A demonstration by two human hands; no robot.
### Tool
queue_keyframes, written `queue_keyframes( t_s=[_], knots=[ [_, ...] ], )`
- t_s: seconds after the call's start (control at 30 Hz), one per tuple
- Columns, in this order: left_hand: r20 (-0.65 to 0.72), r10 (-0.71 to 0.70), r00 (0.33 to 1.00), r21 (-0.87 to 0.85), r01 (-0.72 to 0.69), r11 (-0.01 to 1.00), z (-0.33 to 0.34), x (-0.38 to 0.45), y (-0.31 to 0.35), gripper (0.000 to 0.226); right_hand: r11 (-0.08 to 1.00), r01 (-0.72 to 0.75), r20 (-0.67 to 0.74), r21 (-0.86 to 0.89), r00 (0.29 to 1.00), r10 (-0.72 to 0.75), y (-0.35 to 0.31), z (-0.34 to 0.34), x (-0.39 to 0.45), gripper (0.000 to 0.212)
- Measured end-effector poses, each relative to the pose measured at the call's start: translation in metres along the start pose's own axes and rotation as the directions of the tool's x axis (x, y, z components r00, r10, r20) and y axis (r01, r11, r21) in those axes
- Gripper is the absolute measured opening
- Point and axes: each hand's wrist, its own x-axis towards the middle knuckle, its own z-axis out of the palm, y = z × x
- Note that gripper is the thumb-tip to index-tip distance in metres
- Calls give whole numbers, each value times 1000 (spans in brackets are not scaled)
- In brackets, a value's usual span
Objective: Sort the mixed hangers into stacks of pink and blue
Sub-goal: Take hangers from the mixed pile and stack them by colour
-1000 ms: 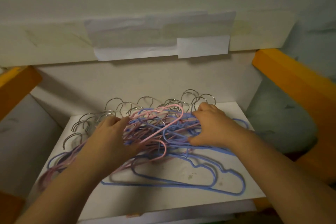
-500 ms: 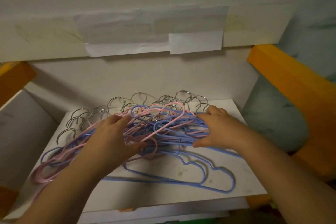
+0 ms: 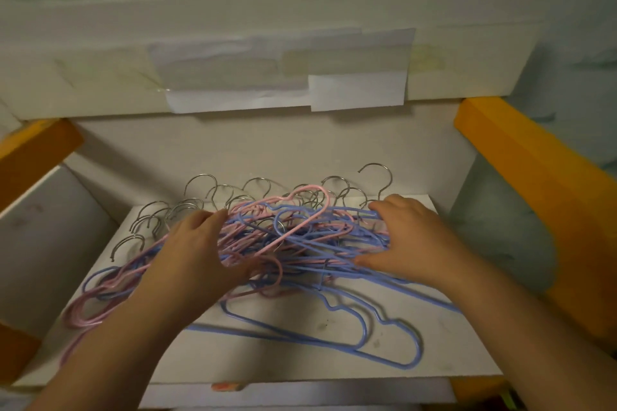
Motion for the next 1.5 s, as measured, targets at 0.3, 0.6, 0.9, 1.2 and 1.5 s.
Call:
queue_keyframes(
  t_s=[0.3, 0.6, 0.9, 1.2, 1.5],
  knots=[
    [-3, -148, 989, 13, 148, 989, -34, -64, -4, 89, 980, 189, -61, 56, 981, -186, -40, 12, -3, 76],
    [-130, -285, 950, 62, 295, 954, -95, -170, -50, 94, 938, 345, 32, 30, 938, -346, -154, 12, -27, 94],
    [-218, -415, 883, 10, 427, 904, -170, -306, -161, 91, 893, 451, 62, 14, 891, -451, -314, 16, -85, 95],
    [-251, -583, 773, -21, 597, 802, -208, -400, -289, 89, 839, 543, 6, -11, 840, -543, -469, 39, -111, 96],
    [-216, -660, 719, -61, 665, 744, -212, -378, -423, 95, 807, 591, 26, -18, 807, -590, -601, 112, -52, 89]
  ],
)
